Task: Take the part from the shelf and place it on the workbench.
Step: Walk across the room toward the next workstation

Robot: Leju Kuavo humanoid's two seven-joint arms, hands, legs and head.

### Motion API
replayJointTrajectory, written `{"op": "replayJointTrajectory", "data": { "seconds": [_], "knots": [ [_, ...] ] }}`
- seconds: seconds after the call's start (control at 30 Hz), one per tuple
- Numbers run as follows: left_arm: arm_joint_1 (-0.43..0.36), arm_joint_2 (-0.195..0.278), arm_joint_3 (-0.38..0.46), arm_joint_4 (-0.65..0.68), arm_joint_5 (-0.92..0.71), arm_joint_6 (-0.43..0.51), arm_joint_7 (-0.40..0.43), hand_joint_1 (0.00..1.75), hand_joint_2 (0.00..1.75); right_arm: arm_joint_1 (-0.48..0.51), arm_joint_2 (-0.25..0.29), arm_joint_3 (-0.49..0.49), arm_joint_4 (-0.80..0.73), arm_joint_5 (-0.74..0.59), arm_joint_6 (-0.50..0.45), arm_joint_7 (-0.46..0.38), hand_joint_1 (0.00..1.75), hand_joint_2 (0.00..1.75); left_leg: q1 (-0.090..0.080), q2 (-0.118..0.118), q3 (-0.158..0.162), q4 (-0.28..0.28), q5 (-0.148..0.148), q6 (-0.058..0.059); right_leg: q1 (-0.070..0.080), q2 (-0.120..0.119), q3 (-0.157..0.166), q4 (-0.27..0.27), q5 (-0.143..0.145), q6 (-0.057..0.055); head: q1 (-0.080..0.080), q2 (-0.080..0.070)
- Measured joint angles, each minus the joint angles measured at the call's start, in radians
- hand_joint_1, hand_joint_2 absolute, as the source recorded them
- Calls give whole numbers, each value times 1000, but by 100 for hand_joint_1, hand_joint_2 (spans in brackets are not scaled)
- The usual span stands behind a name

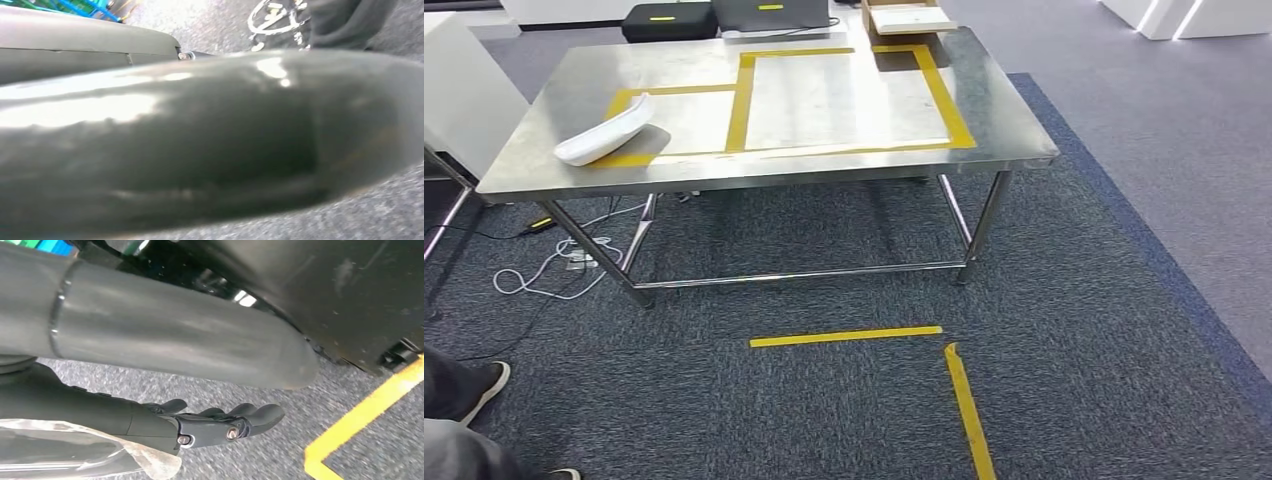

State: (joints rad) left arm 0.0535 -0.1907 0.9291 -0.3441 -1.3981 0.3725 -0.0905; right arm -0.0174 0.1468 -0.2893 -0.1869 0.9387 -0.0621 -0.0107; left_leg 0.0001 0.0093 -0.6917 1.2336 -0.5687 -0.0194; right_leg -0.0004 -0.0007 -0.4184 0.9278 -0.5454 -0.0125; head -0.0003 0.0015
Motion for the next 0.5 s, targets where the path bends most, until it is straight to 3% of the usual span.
{"op": "replayJointTrajectory", "data": {
  "seconds": [0.03, 0.07, 0.1, 0.17, 0.23, 0.3, 0.37, 0.43, 0.5],
  "knots": [
    [-3, 1, 3, 10, -5, -6, 10, 0, 0, 3, 0, -5, 0, -2, 0, -2, 0, 0, 0, 0, -1, 41, -13, -1, 0, 4, -10, 3, 6, 1, 0, 0],
    [-5, 2, 4, 20, -10, -13, 22, 0, 0, 5, -1, -9, 0, -3, 2, -3, 0, 0, 1, -1, 14, 44, -6, -1, 0, 9, -18, 7, 10, 2, 0, 0],
    [-7, 2, 5, 28, -15, -22, 36, 0, 0, 7, -2, -12, 0, -2, 5, -3, 0, 0, 1, -5, 47, 6, 15, 1, 0, 17, -24, 13, 13, 4, 0, 0],
    [-8, 1, 8, 46, -20, -44, 62, 0, 0, 7, -3, -15, 0, 5, 14, -3, 0, 0, 3, -35, 135, -131, 62, 12, 1, 35, -39, 27, 16, 9, 0, 0],
    [-4, -4, 16, 62, -23, -60, 82, 0, 0, 8, -3, -17, 1, 11, 21, 0, 0, 0, 4, -66, 184, -215, 78, 22, 0, 56, -54, 38, 20, 16, 0, 0],
    [-3, -11, 24, 71, -24, -69, 102, 0, 0, 10, -4, -17, 2, 13, 23, 6, 0, 0, 3, -58, 186, -231, 73, 29, -1, 76, -64, 41, 26, 28, 0, 0],
    [-5, -17, 28, 74, -27, -82, 118, 0, 0, 15, -5, -17, 3, 18, 24, 9, 0, 0, 7, -35, 184, -248, 75, 41, 0, 70, -83, 58, 14, 39, 4, 0],
    [-5, -22, 35, 76, -30, -96, 132, 0, 0, 17, -6, -17, 4, 22, 24, 10, 0, 0, 11, -13, 181, -258, 80, 52, -1, 37, -131, 142, -36, 49, 12, 0],
    [-3, -24, 45, 76, -28, -102, 136, 0, 0, 16, -6, -17, 4, 24, 23, 8, 0, 0, 9, 12, 175, -258, 82, 55, -3, 14, -197, 277, -92, 57, 18, 0]
  ]
}}
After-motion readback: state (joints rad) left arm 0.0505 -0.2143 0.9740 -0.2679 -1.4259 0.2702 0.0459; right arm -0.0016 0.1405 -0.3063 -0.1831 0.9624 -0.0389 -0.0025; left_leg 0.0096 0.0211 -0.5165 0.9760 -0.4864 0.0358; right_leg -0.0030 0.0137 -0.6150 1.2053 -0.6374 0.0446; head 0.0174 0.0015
